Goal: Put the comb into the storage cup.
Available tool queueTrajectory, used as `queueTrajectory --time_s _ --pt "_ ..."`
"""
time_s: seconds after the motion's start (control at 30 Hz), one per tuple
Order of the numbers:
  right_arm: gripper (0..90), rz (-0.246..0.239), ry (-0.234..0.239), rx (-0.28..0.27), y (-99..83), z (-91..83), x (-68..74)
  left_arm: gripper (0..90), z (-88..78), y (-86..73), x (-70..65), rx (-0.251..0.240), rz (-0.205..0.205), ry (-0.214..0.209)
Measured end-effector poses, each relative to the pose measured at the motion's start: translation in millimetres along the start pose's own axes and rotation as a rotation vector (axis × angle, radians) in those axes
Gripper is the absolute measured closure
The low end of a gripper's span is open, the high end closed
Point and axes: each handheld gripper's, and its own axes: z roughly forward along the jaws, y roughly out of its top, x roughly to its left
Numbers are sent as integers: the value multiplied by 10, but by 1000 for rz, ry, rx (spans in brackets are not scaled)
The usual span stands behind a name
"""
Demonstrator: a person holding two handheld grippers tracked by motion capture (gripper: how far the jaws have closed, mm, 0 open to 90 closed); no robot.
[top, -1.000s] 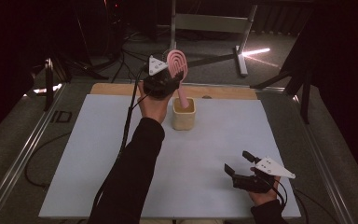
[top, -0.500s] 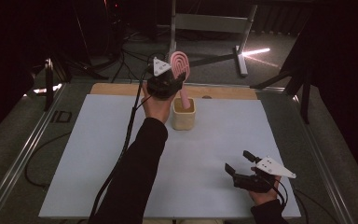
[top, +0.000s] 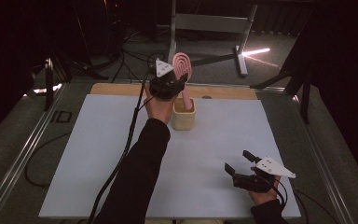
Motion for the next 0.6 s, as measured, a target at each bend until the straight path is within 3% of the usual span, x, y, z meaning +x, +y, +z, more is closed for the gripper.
queueTrajectory --time_s 0.6 --pt "106 0 0 0 1 6 0 640 56 -61 -15 -1 -24 0"
